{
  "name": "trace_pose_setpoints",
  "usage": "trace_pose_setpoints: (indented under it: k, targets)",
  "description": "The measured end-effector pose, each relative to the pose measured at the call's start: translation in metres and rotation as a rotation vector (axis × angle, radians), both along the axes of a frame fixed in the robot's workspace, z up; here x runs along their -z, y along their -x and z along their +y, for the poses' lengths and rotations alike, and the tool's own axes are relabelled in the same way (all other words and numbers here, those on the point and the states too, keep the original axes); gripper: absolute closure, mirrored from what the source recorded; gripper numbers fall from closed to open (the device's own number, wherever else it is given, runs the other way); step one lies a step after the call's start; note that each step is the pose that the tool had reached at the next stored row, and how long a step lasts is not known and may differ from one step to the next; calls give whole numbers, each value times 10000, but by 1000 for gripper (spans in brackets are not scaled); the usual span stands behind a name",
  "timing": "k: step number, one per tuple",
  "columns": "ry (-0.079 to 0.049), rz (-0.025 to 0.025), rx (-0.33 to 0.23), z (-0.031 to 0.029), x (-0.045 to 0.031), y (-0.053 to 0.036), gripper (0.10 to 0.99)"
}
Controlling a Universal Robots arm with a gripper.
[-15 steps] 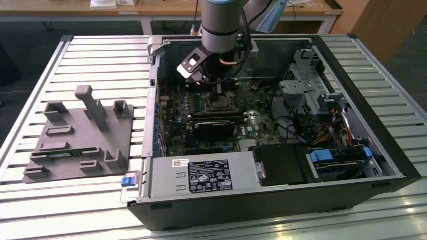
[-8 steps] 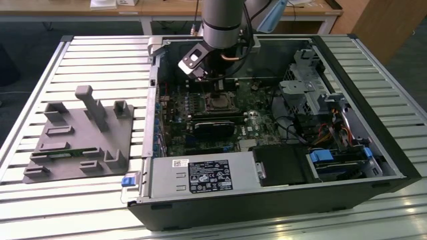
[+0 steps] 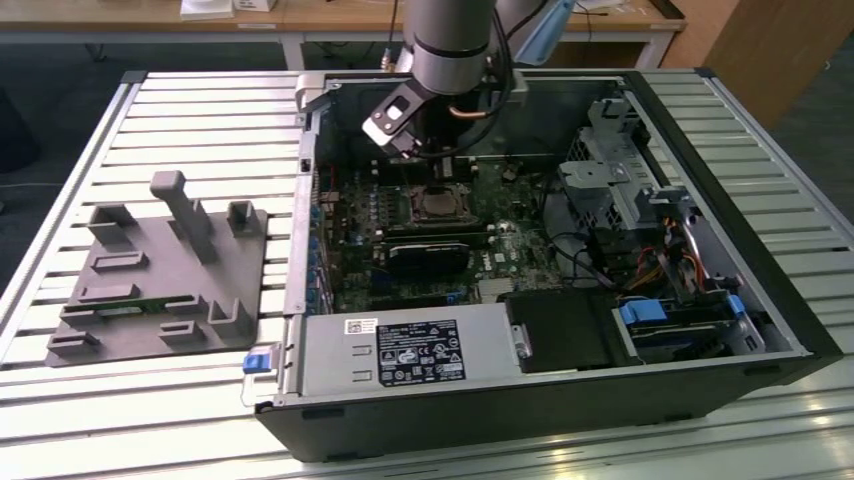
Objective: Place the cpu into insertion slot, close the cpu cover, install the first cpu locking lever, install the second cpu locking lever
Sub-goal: 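Close the cpu cover, then install the first cpu locking lever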
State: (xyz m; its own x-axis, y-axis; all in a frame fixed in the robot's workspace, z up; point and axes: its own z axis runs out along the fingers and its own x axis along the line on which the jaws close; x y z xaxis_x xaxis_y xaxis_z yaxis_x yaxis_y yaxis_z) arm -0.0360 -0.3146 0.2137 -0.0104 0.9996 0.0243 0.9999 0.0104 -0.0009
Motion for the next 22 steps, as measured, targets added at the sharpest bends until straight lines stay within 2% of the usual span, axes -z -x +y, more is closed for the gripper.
trace_pose_setpoints:
  k: [8,15,19,22]
  targets:
    - [0,0,-1,0,0,-81,980]
    - [1,0,0,0,-11,-86,980]
    - [-1,-1,0,0,-64,-86,980]
    - [-2,-1,0,1,-141,-86,980]
